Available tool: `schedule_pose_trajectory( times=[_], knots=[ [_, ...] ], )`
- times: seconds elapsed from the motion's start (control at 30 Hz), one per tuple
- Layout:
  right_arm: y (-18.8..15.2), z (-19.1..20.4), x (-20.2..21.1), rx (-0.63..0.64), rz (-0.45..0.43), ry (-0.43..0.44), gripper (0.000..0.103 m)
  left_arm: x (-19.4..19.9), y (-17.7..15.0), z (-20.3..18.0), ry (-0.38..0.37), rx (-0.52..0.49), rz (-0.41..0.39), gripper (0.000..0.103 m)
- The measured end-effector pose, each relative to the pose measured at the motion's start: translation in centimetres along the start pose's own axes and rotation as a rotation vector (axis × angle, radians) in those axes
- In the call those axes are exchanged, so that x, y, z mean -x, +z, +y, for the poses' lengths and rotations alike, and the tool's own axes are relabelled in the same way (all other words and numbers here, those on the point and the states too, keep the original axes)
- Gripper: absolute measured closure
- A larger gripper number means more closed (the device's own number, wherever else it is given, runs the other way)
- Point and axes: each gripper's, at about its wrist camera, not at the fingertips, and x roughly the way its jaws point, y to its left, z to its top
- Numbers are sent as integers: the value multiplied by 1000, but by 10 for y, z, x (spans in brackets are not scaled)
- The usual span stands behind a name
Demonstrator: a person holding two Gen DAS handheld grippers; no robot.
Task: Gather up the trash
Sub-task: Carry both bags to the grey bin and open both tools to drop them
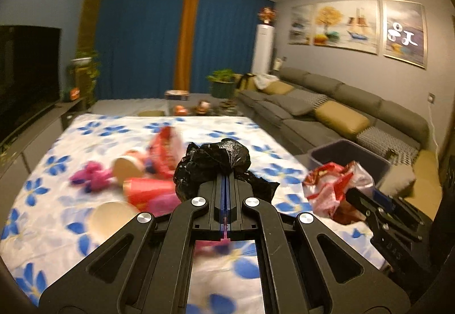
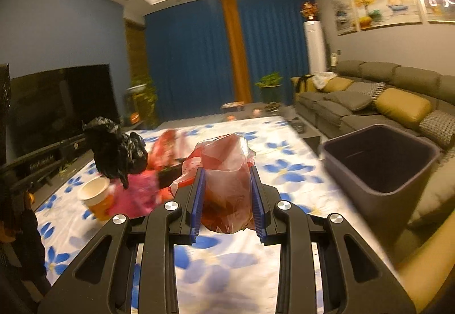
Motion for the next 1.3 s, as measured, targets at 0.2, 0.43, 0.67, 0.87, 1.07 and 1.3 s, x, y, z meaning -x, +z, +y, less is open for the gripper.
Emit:
schedule_pose_trajectory(
  times=[0.2, 0.43, 0.67, 0.87, 1.07, 1.3],
  knots=[
    [13, -53, 10, -32, -51, -141, 72, -37, 10, -56, -114, -49, 4, 103],
    [27, -103, 8, -57, -107, -280, 72, -79, 21, -120, -231, -88, -3, 103],
    [32, -136, -4, -75, -125, -349, 72, -131, 27, -167, -312, -110, 5, 103],
    [42, -163, -16, -100, -135, -383, 72, -159, 29, -195, -352, -125, 15, 103],
    [43, -175, -26, -112, -139, -398, 71, -188, 26, -206, -385, -122, 39, 103],
    [42, -181, -35, -131, -128, -413, 70, -209, 25, -225, -404, -122, 61, 103]
  ],
)
